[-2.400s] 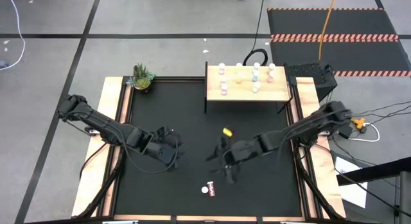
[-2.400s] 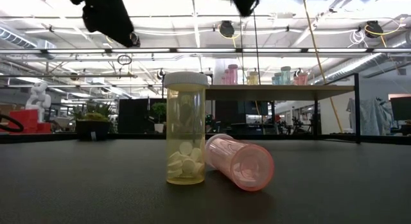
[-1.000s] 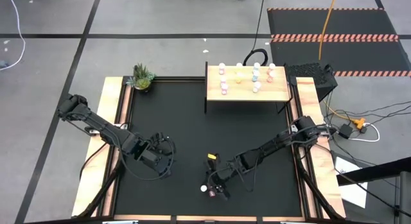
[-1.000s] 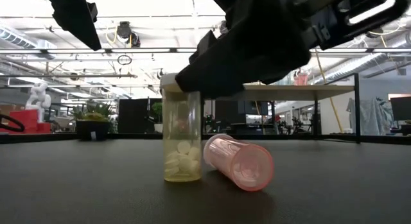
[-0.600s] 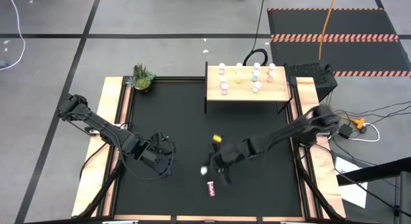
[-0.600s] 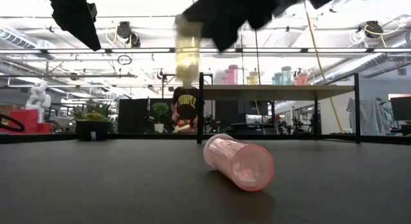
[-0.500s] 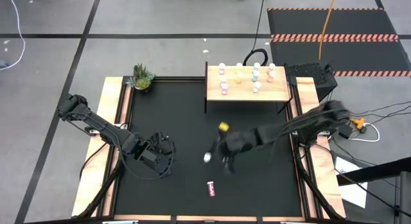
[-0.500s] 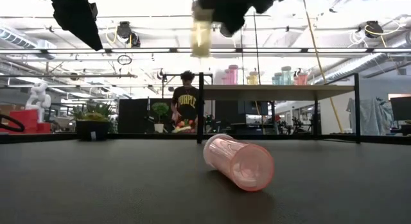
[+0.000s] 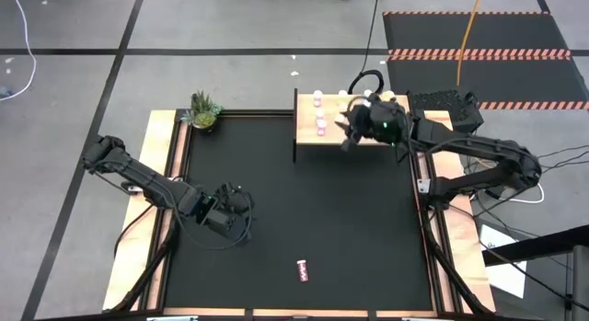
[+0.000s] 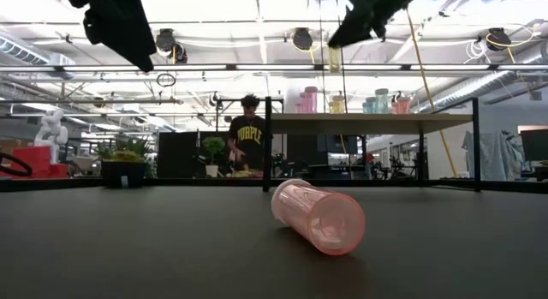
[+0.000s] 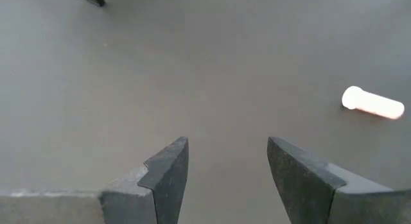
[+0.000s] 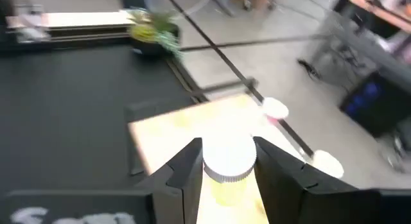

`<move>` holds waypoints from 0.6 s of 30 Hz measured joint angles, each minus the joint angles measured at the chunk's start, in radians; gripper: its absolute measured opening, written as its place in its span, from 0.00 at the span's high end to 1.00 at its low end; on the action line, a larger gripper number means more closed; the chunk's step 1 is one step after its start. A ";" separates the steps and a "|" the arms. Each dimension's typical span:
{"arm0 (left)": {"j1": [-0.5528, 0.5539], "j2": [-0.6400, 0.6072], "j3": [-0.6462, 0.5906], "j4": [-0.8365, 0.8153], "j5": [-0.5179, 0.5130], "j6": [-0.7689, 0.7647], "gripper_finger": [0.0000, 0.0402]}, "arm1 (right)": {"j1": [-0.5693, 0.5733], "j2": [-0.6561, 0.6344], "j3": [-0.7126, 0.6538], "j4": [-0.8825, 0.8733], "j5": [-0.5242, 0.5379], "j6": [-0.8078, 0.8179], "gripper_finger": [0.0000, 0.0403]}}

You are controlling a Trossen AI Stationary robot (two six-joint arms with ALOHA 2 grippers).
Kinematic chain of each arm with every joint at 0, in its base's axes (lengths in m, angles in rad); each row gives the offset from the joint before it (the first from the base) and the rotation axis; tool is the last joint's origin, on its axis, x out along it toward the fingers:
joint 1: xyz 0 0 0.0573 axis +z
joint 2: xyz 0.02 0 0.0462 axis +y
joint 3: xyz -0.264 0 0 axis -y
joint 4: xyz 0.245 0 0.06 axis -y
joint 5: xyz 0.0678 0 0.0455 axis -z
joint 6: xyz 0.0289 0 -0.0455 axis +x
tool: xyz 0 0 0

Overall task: Pick and place medicine bottles onto shelf by color
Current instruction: Put the yellow pill bottle on the shelf aligned with the other yellow pill bottle

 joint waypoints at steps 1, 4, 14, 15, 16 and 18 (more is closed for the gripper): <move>0.003 0.000 0.000 0.000 -0.004 -0.004 0.47 | -0.027 0.006 0.000 -0.002 0.000 0.011 0.71; 0.007 0.000 0.000 0.000 -0.011 -0.021 0.47 | -0.089 0.028 0.000 -0.027 -0.004 0.077 0.71; 0.007 0.000 0.000 -0.001 -0.042 -0.055 0.47 | -0.155 0.036 -0.137 0.077 -0.063 0.127 0.71; 0.007 0.000 0.000 -0.002 -0.042 -0.055 0.47 | -0.158 0.034 -0.151 0.097 -0.064 0.128 0.71; 0.007 0.000 0.000 -0.003 -0.043 -0.055 0.47 | -0.160 0.034 -0.164 0.116 -0.064 0.132 0.71; 0.007 0.000 0.000 -0.003 -0.043 -0.053 0.47 | -0.167 0.034 -0.184 0.135 -0.071 0.146 0.71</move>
